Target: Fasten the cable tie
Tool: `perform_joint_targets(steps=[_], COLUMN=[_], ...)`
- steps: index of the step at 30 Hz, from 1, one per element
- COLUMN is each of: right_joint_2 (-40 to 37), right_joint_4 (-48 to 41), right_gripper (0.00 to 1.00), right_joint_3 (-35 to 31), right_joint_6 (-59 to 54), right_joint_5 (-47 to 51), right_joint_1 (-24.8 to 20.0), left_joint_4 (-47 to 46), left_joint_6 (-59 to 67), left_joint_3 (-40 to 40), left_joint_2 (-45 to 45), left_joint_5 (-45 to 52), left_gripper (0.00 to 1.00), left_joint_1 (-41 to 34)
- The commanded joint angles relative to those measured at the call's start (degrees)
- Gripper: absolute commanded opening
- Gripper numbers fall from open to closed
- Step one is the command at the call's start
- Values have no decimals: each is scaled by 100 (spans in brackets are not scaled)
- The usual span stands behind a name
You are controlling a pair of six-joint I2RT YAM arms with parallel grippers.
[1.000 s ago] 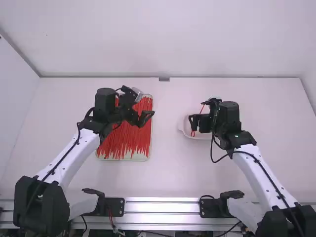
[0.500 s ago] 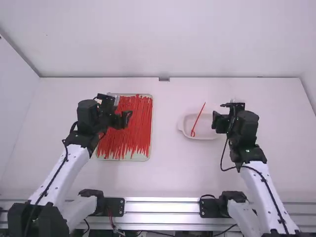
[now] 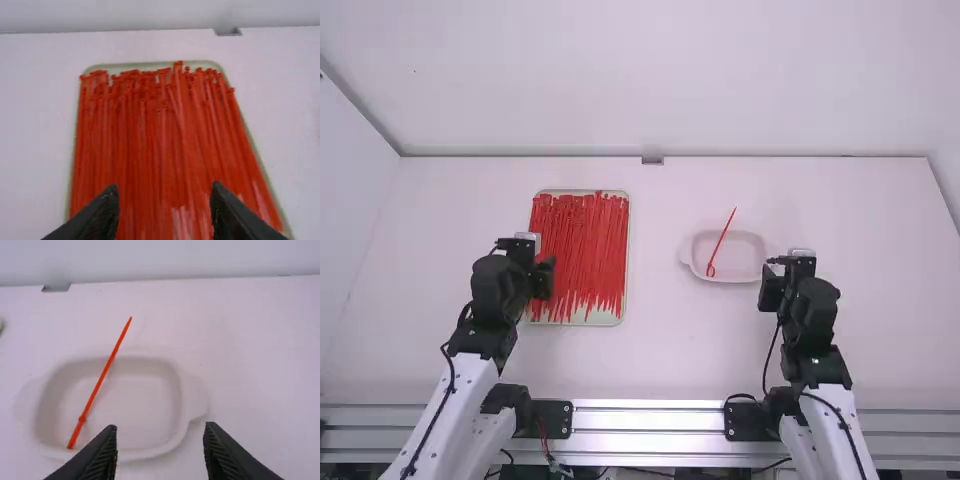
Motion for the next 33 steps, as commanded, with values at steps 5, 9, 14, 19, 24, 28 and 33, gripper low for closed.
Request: perform_joint_targets(steps=[5, 9, 14, 19, 24, 28, 33], right_joint_2=[-872, -1383, -1868, -2317, -2729, -3018, -3343], right_joint_4=[16, 16, 16, 16, 16, 16, 16], right_gripper=[30, 21, 13, 5, 0, 0, 0], right_joint_3=[-883, -1394, -1452, -1452, -1452, -1452, -1452], right_joint_6=[14, 14, 14, 14, 14, 14, 14], right_joint_5=[43, 43, 43, 43, 43, 43, 43], right_joint_1=[16, 16, 16, 16, 16, 16, 16], left_joint_4=[14, 14, 14, 14, 14, 14, 14], left_joint_6=[5, 5, 5, 5, 5, 5, 5], left_joint_3=[-889, -1430, -1954, -2117, -2117, -2117, -2117], left_joint_2=[-924, -1465, -1989, -2488, -2960, -3297, -3683], left_joint_5=[-539, -539, -539, -539, -539, -539, -539], left_gripper=[32, 22, 13, 4, 0, 0, 0], left_joint_1=[10, 10, 10, 10, 10, 10, 10])
